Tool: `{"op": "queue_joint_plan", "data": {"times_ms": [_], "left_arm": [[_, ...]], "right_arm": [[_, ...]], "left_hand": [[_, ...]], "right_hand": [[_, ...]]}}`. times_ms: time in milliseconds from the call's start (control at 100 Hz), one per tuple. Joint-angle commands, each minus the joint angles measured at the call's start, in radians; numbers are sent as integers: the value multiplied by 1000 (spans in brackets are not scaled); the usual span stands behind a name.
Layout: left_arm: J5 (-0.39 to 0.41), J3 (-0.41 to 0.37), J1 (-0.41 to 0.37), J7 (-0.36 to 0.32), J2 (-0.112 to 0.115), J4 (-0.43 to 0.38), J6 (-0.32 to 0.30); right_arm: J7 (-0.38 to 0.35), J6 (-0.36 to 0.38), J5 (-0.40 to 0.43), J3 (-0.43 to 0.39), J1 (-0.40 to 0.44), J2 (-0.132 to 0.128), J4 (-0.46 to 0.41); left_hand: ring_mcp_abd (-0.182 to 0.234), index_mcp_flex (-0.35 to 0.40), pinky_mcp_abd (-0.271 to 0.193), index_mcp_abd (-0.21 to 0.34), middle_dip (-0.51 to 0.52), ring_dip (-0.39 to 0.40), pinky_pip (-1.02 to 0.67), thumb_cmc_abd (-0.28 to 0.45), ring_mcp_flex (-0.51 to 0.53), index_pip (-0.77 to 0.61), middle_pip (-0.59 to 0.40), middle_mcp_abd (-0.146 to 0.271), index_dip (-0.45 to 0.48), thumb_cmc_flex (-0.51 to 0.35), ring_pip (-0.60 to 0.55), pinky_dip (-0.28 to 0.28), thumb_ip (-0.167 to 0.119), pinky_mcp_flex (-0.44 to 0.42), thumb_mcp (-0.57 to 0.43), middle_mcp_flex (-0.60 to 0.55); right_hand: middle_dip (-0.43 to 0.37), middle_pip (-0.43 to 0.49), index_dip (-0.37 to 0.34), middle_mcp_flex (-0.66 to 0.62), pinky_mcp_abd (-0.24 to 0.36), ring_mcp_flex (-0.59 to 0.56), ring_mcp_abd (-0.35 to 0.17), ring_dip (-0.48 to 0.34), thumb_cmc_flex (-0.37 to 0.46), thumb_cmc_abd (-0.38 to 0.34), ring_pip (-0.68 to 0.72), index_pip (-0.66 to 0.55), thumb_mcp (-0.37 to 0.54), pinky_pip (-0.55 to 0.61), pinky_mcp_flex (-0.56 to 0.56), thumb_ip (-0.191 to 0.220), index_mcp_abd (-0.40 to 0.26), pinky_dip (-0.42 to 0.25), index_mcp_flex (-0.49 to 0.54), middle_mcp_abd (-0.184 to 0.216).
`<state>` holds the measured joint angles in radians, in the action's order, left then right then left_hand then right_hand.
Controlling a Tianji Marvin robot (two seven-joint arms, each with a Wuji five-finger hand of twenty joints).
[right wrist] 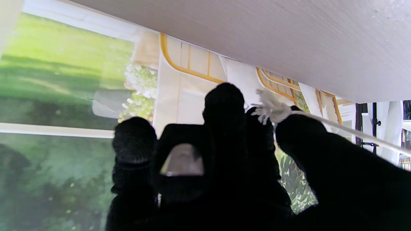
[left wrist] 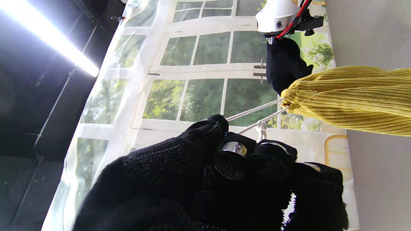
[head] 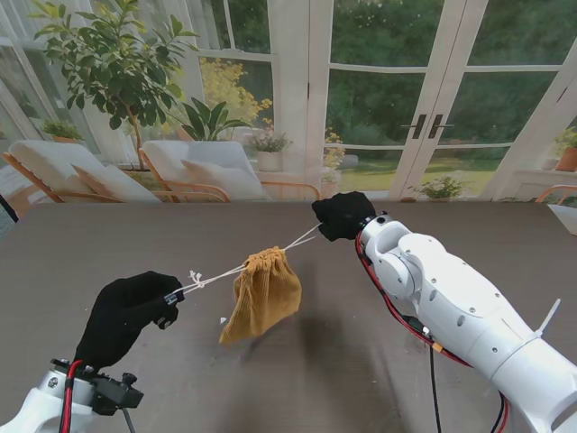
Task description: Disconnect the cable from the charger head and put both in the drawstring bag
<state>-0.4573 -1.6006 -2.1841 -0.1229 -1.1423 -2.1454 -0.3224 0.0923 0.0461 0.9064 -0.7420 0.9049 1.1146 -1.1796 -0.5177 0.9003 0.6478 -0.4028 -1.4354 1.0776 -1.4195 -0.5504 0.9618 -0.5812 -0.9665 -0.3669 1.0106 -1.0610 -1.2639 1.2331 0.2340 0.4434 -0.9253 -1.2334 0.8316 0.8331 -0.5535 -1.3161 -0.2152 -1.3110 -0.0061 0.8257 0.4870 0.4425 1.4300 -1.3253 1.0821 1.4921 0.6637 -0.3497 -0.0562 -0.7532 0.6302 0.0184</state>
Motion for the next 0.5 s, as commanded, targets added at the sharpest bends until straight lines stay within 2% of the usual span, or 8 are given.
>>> {"op": "queue_joint_plan", "data": {"times_ms": [0, 490], "left_arm": [[2, -2, -7, -7, -7, -23, 0], [12, -18, -25, 1, -10, -34, 13]], "right_arm": [[-18, -7, 3, -1, -7, -9, 28], [-20, -5, -8, 15, -29, -10, 81]], "left_hand": [[-133, 253, -78, 96, -7, -1, -77, 137, 76, -709, -48, 15, 112, -93, -99, -9, -153, 24, -162, -71], [-133, 248, -78, 95, -8, 1, -77, 139, 73, -707, -47, 14, 113, -94, -99, -9, -153, 24, -160, -70]], "right_hand": [[13, 8, -25, -44, 19, -9, -87, 9, 73, -28, 11, -3, 19, -2, 424, 16, -26, 36, 2, -13], [12, 8, -25, -44, 19, -10, -91, 9, 72, -28, 11, -3, 19, -4, 424, 16, -28, 34, 2, -14]]}}
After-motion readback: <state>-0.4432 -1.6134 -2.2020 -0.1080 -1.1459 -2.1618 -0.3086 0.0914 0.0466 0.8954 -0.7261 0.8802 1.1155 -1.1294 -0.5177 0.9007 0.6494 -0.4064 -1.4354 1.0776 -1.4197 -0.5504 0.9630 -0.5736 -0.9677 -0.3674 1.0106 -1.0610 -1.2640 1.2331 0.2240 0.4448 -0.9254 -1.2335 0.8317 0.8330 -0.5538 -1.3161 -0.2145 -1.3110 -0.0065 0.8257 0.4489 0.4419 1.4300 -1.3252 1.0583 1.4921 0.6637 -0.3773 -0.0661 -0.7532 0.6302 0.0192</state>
